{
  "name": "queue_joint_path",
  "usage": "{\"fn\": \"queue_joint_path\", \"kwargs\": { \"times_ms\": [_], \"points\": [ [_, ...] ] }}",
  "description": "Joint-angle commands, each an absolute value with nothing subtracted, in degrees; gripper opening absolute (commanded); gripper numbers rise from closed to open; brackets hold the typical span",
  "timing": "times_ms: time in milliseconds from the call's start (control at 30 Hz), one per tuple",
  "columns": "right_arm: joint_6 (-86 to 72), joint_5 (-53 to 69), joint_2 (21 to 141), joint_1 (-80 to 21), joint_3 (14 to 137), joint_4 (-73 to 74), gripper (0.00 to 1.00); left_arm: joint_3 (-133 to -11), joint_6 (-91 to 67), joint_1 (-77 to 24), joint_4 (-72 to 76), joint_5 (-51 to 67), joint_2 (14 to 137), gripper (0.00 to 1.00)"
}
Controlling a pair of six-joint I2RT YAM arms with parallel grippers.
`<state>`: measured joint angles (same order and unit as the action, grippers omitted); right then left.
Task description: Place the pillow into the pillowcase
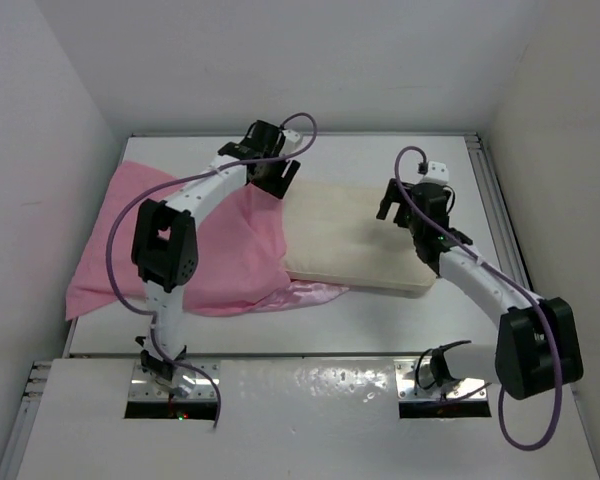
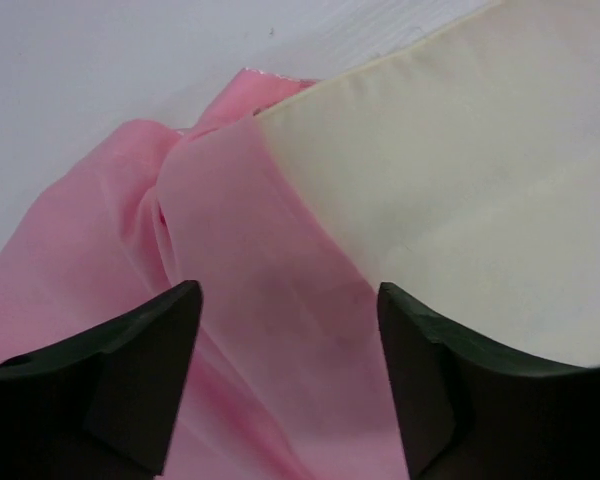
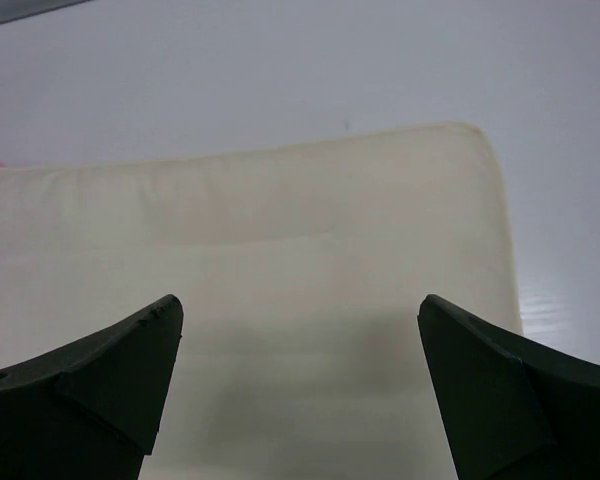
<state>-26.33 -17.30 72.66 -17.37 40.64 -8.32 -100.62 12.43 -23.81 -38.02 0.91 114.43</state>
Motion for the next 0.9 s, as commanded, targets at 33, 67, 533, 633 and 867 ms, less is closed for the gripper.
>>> {"fn": "queue_joint_path", "kwargs": {
  "times_ms": [33, 67, 533, 633, 867],
  "points": [
    [-29.7, -13.5, 76.5, -12.0, 43.4, -2.6, 0.99, -106.1, 11.2, -25.0, -37.6, -4.9, 118.1, 0.62],
    [-30.7, -12.1, 77.7, -10.8, 43.8, -1.2, 0.99, -105.6, 11.2, -25.0, -37.5, -3.5, 118.4, 0.53],
    [-34.4, 14.3, 82.1, -14.7, 34.1, -6.6, 0.00, -105.8, 14.9, -26.0, -36.0, 6.1, 117.9, 0.00],
    [-37.2, 15.1, 80.2, -23.2, 32.0, -9.8, 0.00, -107.7, 18.3, -28.1, -34.2, 6.8, 115.9, 0.00],
    [-43.2, 20.2, 74.9, -36.8, 31.7, -18.4, 0.00, -111.8, 20.9, -29.8, -42.0, 13.1, 115.4, 0.00]
  ]
}}
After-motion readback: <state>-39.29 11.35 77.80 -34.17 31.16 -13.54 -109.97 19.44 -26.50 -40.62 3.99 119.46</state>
